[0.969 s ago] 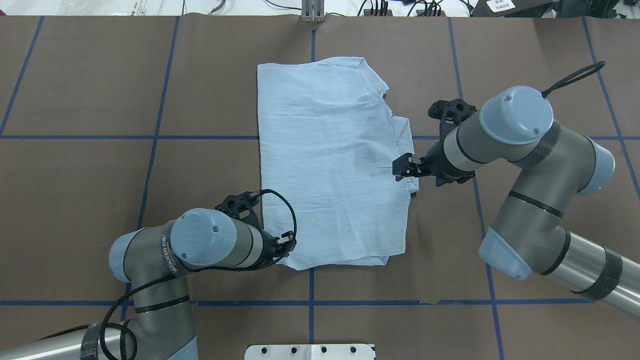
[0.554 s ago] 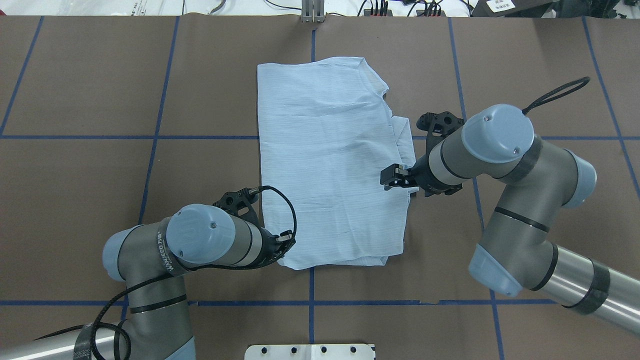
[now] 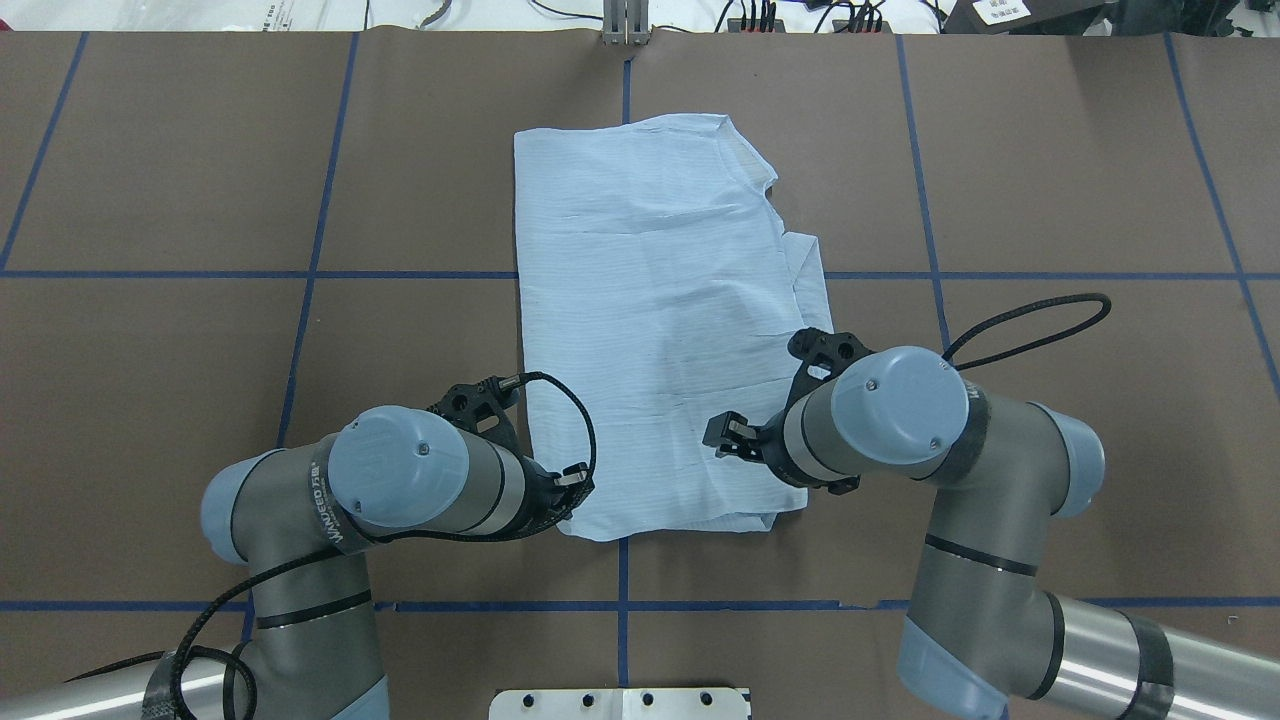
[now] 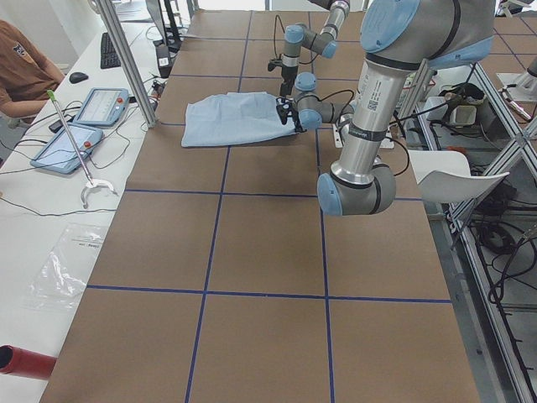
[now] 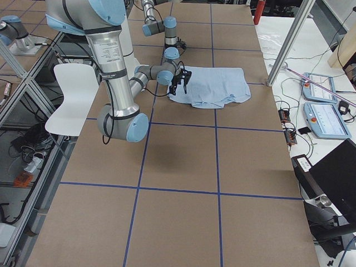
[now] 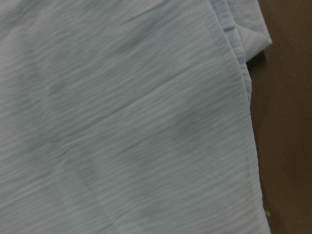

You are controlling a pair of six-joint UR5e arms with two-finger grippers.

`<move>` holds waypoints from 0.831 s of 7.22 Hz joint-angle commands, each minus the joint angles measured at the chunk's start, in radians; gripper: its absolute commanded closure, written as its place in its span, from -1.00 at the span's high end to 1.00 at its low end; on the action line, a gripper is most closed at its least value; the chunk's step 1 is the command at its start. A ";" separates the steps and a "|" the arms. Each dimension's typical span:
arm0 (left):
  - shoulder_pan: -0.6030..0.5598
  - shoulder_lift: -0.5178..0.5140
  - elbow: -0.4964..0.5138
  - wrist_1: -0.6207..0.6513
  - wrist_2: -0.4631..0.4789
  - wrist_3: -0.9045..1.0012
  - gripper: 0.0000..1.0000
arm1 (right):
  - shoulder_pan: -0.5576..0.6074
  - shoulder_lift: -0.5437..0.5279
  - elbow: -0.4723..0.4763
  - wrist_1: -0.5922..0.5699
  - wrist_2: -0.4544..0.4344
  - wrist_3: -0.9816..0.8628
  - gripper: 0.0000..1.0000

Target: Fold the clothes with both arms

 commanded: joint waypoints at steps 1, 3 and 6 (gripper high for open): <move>0.000 0.000 0.001 0.000 0.000 0.000 -1.00 | -0.039 0.052 -0.001 -0.158 -0.026 0.125 1.00; 0.002 -0.001 -0.001 -0.001 0.000 0.000 -1.00 | -0.060 0.053 -0.018 -0.163 -0.032 0.234 1.00; 0.002 -0.001 0.001 -0.001 0.000 0.002 -1.00 | -0.085 0.051 -0.027 -0.163 -0.040 0.277 1.00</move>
